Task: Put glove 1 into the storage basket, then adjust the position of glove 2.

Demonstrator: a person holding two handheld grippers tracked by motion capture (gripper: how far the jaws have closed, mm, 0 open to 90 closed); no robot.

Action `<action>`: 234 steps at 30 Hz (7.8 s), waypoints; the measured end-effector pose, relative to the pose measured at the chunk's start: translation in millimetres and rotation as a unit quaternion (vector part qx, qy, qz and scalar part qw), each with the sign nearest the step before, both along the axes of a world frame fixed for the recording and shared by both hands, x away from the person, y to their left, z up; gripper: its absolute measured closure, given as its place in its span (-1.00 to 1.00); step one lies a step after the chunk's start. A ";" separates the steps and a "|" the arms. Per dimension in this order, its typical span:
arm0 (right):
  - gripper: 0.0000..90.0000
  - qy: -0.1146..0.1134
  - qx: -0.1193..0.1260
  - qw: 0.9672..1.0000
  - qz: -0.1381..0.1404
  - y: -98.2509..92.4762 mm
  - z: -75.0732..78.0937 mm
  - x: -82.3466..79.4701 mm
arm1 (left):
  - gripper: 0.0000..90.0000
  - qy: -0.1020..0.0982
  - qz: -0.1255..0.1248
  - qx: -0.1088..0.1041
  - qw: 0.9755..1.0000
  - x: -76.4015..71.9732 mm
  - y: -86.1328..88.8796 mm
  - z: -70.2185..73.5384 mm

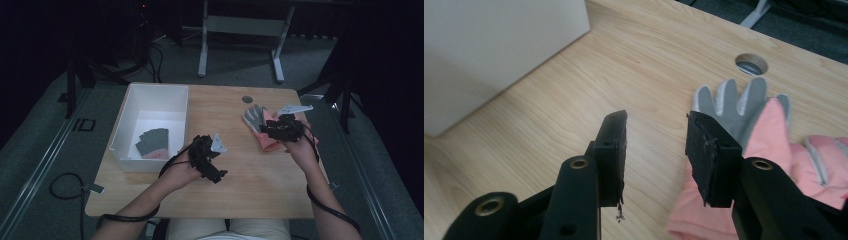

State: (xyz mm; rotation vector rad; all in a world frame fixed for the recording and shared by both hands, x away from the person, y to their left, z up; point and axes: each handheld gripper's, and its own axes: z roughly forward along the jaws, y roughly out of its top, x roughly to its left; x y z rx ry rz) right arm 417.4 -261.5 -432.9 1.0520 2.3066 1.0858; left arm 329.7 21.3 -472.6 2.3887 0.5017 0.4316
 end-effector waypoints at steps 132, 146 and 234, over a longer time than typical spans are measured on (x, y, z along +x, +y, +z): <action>0.31 -0.002 -0.053 0.988 -0.142 -119.3 -41.9 33.6 | -1.00 0.039 0.013 -0.080 0.996 -62.5 22.6 -100.7; 0.26 0.017 -0.109 0.985 -0.129 -119.6 -63.7 84.8 | -1.00 0.041 0.014 -0.087 0.995 -62.7 24.9 -100.8; 0.41 0.028 -0.055 0.982 -0.178 -66.0 -63.2 -46.4 | -1.00 0.026 0.005 -0.081 0.996 -64.4 24.0 -98.1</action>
